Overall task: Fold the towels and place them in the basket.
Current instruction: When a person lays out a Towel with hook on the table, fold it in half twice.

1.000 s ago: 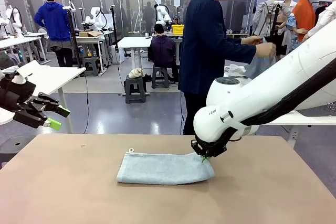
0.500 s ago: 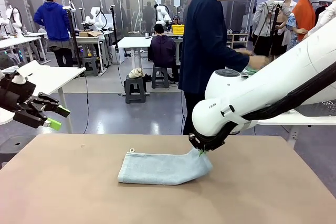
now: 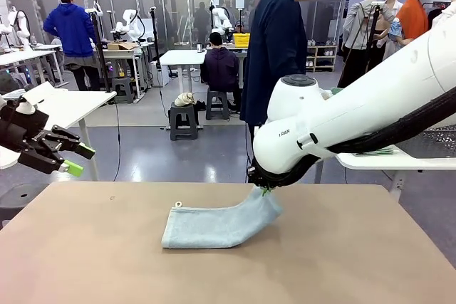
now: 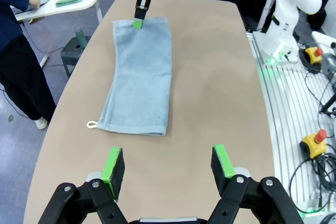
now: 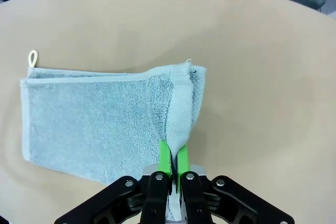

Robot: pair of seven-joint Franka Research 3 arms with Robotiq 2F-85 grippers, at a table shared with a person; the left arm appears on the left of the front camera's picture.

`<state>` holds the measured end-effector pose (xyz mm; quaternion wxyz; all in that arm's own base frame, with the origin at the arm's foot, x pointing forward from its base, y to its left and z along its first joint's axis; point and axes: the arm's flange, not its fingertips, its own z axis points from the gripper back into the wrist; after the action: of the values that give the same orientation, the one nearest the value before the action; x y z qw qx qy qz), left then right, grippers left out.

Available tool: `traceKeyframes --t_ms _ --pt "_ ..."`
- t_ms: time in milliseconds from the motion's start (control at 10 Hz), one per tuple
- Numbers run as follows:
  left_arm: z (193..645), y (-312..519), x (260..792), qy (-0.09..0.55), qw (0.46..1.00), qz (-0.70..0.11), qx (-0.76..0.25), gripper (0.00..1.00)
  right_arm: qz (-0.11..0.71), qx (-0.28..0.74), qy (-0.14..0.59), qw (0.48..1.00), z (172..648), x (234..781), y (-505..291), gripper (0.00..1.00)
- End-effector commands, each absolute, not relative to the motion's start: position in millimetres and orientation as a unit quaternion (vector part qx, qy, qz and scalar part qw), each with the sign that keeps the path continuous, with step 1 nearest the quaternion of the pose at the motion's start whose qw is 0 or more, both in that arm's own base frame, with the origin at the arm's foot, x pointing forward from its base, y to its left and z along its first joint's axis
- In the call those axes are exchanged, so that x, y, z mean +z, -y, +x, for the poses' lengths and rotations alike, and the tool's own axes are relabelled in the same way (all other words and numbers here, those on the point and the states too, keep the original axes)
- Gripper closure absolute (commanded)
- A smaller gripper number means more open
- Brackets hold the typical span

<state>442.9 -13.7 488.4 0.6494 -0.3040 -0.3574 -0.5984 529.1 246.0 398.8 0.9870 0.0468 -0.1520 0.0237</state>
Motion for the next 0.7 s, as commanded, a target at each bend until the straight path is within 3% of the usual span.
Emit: traceKeyframes --t_ms 0,600 --pt "441 13 491 0.362 0.642 -0.309 -0.601 0.16 0.034 0.027 0.156 0.987 528 407 -259 1.00" --pt "441 13 491 0.362 0.642 -0.309 -0.601 0.16 -0.005 -0.073 0.151 0.986 507 420 -356 1.00"
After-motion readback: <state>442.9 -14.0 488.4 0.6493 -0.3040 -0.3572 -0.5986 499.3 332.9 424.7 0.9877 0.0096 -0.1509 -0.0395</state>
